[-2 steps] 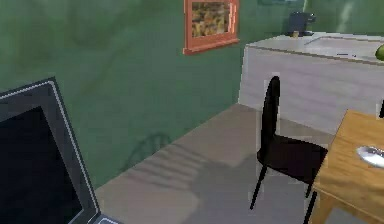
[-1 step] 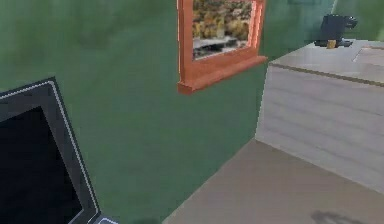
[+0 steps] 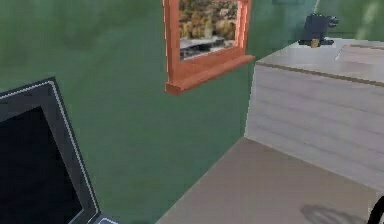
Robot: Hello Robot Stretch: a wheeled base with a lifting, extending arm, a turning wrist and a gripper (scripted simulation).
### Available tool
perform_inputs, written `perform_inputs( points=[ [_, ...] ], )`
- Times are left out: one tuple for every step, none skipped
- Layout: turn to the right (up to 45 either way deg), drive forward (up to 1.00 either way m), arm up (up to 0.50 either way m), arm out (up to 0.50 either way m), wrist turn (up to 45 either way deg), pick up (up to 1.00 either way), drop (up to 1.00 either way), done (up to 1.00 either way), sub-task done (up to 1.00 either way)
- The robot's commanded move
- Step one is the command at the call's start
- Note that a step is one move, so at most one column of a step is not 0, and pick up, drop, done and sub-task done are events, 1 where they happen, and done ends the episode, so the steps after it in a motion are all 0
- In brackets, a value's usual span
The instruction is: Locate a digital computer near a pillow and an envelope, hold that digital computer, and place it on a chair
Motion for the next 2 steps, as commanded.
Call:
perform_inputs(
  points=[
    [0.0,0.35,0.0,0.0,0.0,0.0,0.0,0.0,0.0],
    [36.0,0.0,0.0,0.0,0.0,0.0,0.0,0.0,0.0]
  ],
)
